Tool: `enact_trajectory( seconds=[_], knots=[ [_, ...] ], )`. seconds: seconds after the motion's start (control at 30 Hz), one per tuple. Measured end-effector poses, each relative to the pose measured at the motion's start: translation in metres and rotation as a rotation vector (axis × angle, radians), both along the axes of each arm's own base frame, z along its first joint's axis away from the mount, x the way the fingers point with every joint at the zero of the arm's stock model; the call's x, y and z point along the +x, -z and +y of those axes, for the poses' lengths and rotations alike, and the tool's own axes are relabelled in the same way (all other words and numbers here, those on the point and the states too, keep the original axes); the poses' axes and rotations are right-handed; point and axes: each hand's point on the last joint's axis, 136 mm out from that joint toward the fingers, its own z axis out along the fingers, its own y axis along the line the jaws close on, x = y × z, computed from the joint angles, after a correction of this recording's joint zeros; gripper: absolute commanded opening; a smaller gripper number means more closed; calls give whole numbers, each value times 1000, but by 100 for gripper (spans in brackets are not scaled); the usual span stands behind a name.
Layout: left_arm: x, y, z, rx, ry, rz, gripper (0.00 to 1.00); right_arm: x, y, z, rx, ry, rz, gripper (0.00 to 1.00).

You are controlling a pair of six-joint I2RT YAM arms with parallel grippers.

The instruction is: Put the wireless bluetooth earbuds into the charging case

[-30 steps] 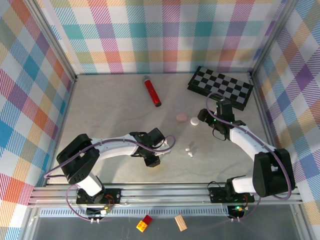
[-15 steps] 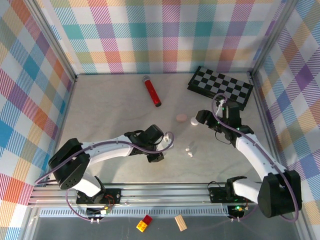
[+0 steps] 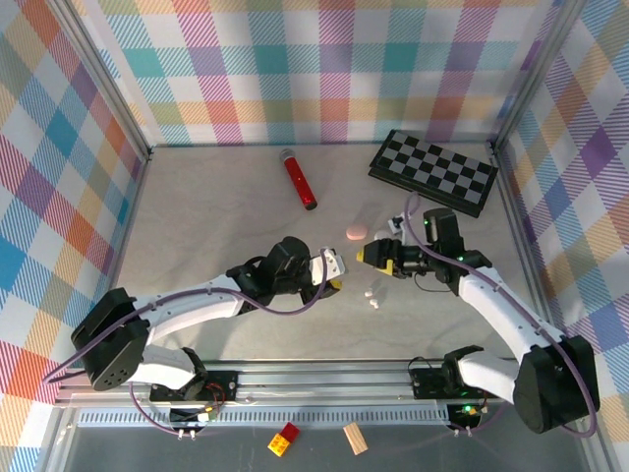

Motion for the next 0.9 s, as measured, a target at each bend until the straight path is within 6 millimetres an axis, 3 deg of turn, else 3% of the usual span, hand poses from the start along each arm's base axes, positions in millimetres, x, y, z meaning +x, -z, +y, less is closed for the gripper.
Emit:
enact_trajectory(
  seconds=[0.17,0.47,0.9],
  knots=[
    [-1,-9,-5,-42,19,-18,37,-14,10,19,-4,-72,52,65],
    [-5,-8,-3,-43,29,-9,37,-16,18,31,-5,-106,81,46],
    [-9,-8,-5,-52,49,5,37,-16,19,39,2,-134,89,46]
  ],
)
